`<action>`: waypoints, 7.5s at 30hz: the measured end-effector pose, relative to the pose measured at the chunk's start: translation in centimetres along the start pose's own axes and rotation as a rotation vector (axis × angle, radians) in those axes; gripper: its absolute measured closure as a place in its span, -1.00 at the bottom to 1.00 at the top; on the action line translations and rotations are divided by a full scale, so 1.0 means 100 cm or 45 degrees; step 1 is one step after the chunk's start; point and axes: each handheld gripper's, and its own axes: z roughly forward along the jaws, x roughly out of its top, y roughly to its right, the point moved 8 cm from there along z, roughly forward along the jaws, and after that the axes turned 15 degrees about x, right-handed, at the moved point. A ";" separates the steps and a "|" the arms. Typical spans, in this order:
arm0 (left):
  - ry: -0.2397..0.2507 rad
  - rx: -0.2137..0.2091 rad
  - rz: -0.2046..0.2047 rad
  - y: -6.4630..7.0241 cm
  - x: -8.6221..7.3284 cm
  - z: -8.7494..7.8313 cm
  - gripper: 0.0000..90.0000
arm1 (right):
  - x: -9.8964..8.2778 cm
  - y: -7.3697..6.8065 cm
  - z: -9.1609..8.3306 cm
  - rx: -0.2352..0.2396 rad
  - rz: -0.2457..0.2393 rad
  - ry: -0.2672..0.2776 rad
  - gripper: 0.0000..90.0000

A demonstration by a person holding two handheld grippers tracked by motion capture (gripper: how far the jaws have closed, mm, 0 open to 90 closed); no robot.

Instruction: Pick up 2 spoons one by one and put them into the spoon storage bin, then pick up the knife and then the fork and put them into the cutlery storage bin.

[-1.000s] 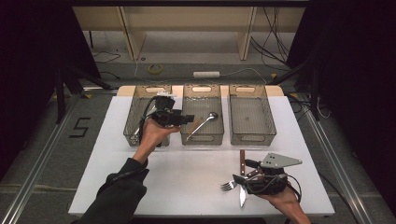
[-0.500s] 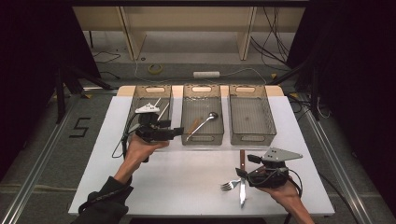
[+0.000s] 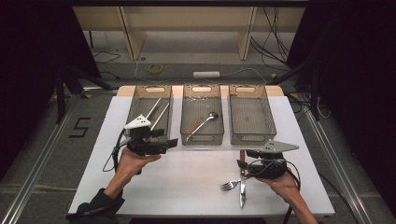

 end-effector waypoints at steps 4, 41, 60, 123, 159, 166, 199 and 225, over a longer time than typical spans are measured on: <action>0.016 0.025 0.043 0.000 -0.006 -0.007 -0.52 | 0.002 0.005 0.004 0.000 -0.004 -0.014 0.11; 0.061 0.075 0.023 -0.004 -0.038 -0.045 -0.55 | 0.009 0.029 0.030 -0.001 -0.032 -0.113 0.87; 0.097 0.085 0.025 -0.001 -0.044 -0.052 -0.59 | -0.001 0.039 0.055 0.013 -0.040 -0.296 1.00; 0.080 0.075 0.057 0.003 -0.048 -0.051 -0.58 | -0.073 0.022 -0.026 -0.074 0.193 -0.556 1.00; 0.087 0.074 0.053 0.003 -0.047 -0.051 -0.58 | -0.059 -0.004 -0.043 0.061 -0.113 -0.790 -0.06; 0.097 0.072 0.049 0.003 -0.046 -0.052 -0.58 | -0.064 -0.002 -0.037 0.046 -0.140 -0.857 -0.08; 0.126 0.066 0.061 0.004 -0.045 -0.053 -0.59 | -0.074 -0.004 -0.022 0.126 -0.296 -1.084 0.40; 0.114 0.058 0.072 0.006 -0.045 -0.052 -0.59 | -0.072 -0.009 -0.019 0.214 -0.457 -1.180 0.70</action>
